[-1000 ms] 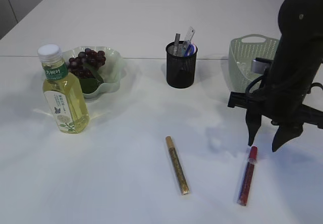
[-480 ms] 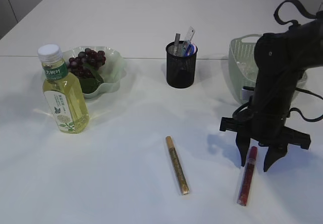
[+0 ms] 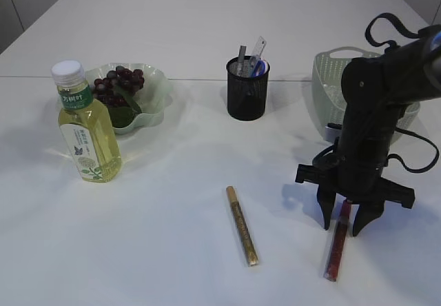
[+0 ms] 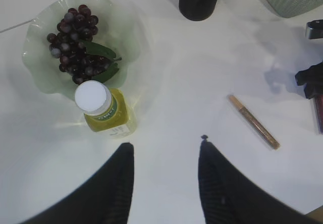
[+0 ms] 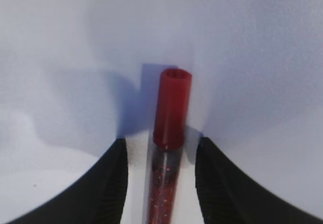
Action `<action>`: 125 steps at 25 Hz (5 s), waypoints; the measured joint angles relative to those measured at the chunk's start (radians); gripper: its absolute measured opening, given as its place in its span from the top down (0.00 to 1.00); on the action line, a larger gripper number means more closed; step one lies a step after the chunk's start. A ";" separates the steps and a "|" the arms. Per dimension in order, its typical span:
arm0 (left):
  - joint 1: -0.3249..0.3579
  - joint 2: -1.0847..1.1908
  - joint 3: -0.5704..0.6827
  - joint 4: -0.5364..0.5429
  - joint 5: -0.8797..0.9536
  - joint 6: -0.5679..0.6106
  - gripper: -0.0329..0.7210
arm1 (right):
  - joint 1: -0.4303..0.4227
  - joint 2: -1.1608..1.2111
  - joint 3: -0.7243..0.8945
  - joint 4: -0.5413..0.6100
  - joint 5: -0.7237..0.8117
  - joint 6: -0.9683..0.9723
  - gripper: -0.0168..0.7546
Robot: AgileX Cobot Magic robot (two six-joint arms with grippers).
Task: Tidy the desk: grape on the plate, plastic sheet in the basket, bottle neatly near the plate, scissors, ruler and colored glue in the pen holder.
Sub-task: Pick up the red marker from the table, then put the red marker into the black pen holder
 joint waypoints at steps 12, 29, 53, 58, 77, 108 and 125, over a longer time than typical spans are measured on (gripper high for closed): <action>0.000 0.000 0.000 0.000 0.000 0.000 0.55 | 0.000 0.000 0.000 -0.009 -0.006 0.000 0.61; 0.000 0.000 0.000 0.018 0.000 0.000 0.55 | 0.000 0.000 0.000 -0.017 -0.008 0.000 0.78; 0.000 0.000 0.000 0.022 0.000 0.000 0.55 | 0.000 0.000 -0.004 0.040 0.073 -0.285 0.93; 0.000 0.000 0.000 0.022 0.000 0.000 0.55 | 0.000 -0.011 -0.004 0.040 0.055 -0.364 0.93; 0.000 0.005 0.000 0.031 0.000 0.000 0.55 | 0.119 -0.155 -0.004 0.029 -0.098 -0.606 0.95; 0.000 0.011 0.000 0.033 0.000 0.000 0.55 | 0.125 -0.155 -0.004 -0.001 -0.461 -0.619 0.96; 0.000 0.011 0.000 0.037 0.000 0.000 0.55 | 0.118 -0.062 -0.367 -0.043 -0.726 -0.619 0.96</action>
